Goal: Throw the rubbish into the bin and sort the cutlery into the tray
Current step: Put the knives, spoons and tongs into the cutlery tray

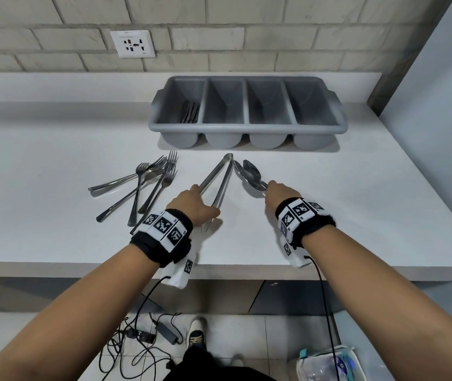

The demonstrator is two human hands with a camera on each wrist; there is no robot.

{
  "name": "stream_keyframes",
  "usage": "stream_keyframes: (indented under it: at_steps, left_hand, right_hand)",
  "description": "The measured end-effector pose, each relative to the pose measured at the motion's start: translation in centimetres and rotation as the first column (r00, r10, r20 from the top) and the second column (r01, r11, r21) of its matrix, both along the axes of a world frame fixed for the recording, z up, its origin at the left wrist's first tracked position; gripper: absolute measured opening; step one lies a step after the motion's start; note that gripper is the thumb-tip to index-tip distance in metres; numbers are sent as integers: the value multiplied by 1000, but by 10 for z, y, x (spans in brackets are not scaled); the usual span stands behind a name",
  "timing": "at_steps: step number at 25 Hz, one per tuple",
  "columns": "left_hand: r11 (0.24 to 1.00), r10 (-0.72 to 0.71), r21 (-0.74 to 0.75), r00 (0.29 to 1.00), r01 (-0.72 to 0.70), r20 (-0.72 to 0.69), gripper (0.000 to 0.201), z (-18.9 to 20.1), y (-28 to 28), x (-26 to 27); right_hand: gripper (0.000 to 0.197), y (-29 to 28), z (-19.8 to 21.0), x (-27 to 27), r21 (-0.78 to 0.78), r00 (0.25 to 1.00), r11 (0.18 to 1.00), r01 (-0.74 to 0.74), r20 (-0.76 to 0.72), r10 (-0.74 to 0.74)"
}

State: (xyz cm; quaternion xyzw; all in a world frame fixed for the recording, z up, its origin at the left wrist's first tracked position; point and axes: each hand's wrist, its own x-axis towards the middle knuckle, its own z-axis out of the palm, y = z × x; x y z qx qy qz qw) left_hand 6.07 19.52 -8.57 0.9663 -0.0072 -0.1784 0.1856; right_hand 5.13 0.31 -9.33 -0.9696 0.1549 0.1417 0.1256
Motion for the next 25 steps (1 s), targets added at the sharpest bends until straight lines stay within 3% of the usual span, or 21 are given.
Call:
stream_keyframes:
  at_steps: [3, 8, 14, 16, 19, 22, 25]
  left_hand:
    - [993, 39, -110, 997, -32, 59, 72, 11, 0, -18]
    - [934, 82, -356, 986, -26, 144, 86, 44, -6, -19]
    - [820, 173, -564, 981, -94, 88, 77, 88, -37, 78]
    - [820, 157, -559, 987, -119, 19, 70, 99, -48, 126]
    - [826, 6, -561, 997, -46, -73, 24, 109, -65, 190]
    - [942, -127, -323, 987, 90, -96, 29, 98, -82, 235]
    - [979, -161, -138, 983, 148, -91, 41, 90, -95, 258]
  right_hand:
    - [28, -13, 8, -13, -17, 997, 999, -49, 56, 50]
    - [21, -21, 25, -28, 95, 978, 995, -21, 211, 0]
    - [25, -23, 69, 34, 132, 930, 991, -11, 365, -38]
    - [26, -26, 81, 60, 124, 933, 992, 25, 354, -68]
    - [26, -34, 94, 105, 106, 938, 989, 103, 321, -132]
    - [29, -41, 104, 144, 116, 945, 978, 175, 259, -200]
    - [29, -43, 106, 171, 110, 954, 975, 193, 210, -212]
